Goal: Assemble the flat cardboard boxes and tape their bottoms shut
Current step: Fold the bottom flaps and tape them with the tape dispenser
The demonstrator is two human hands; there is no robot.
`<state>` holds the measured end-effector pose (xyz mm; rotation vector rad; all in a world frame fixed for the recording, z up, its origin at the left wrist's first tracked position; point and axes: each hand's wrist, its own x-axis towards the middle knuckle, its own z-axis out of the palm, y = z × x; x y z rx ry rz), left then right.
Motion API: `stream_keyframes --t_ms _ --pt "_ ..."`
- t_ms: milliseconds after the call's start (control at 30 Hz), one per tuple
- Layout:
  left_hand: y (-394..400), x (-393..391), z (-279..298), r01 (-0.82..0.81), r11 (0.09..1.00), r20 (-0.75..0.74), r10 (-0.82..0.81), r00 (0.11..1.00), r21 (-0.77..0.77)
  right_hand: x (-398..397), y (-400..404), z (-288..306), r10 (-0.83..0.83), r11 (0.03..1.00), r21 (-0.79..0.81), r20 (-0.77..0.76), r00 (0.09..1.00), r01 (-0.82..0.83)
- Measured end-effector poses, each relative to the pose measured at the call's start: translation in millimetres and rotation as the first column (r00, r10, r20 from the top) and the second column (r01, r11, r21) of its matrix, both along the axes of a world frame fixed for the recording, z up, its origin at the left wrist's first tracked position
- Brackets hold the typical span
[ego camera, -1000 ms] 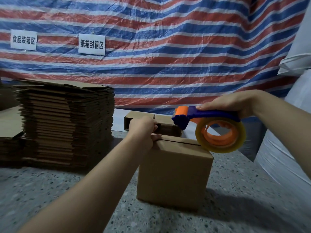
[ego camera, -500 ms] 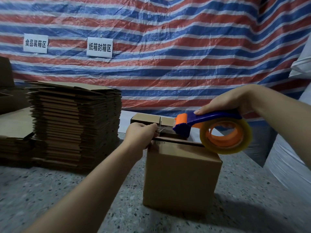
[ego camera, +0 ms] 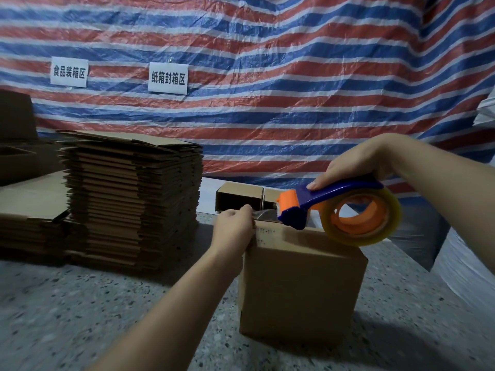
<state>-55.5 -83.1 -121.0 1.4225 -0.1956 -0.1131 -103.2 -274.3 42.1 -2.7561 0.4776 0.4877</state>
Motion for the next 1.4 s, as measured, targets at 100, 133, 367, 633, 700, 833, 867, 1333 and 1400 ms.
stream_keyframes --t_ms 100,133,367,633,700,833,867,1333,1400 --pt "0 -4 -6 -0.027 0.995 -0.059 0.021 0.998 -0.099 3 2 -2 -0.01 1.0 -0.002 0.01 1.0 0.01" --pt "0 -5 -9 -0.034 0.989 -0.07 0.024 0.997 -0.143 4 2 -4 -0.019 1.0 0.003 0.019 1.0 0.019" --pt "11 -5 -24 -0.077 0.974 0.008 0.08 0.997 -0.215 6 5 -8 -0.01 1.0 0.004 0.033 0.999 0.01" --pt "16 -4 -36 -0.076 0.986 0.027 0.081 0.996 -0.148 8 10 -11 0.002 1.0 -0.006 0.049 0.999 -0.002" --pt "15 -5 -37 -0.096 0.988 0.031 0.101 0.994 -0.122 9 10 -11 -0.003 1.0 -0.003 0.052 0.999 0.003" --pt "14 -3 -39 -0.105 0.993 0.012 0.106 0.994 -0.062 10 8 -12 -0.011 1.0 0.004 0.052 0.999 0.011" --pt "13 -2 -40 -0.091 0.995 -0.002 0.091 0.996 -0.043 10 8 -12 -0.013 1.0 0.006 0.056 0.998 0.013" --pt "16 -10 -42 0.105 0.986 -0.199 -0.077 0.977 0.131 16 5 -16 -0.024 1.0 0.017 0.065 0.998 0.023" --pt "16 -12 -49 -0.031 0.984 -0.046 0.039 0.998 0.177 17 6 -17 -0.025 1.0 0.012 0.064 0.998 0.024"
